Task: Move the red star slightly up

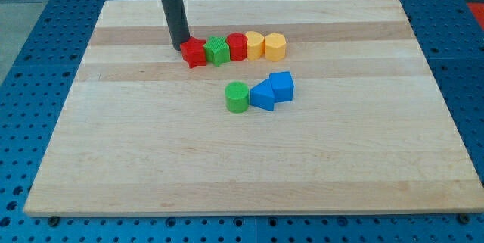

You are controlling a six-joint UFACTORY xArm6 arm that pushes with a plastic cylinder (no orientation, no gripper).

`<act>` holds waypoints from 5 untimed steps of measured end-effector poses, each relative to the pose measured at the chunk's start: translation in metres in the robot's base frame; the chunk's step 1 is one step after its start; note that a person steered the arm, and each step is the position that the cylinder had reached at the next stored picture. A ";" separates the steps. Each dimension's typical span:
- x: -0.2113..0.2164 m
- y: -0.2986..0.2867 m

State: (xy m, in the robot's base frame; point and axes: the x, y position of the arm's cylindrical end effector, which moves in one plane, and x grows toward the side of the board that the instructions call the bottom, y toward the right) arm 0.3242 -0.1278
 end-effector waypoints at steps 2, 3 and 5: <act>0.005 -0.035; 0.038 -0.038; 0.097 0.001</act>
State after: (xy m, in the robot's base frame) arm 0.4213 -0.1265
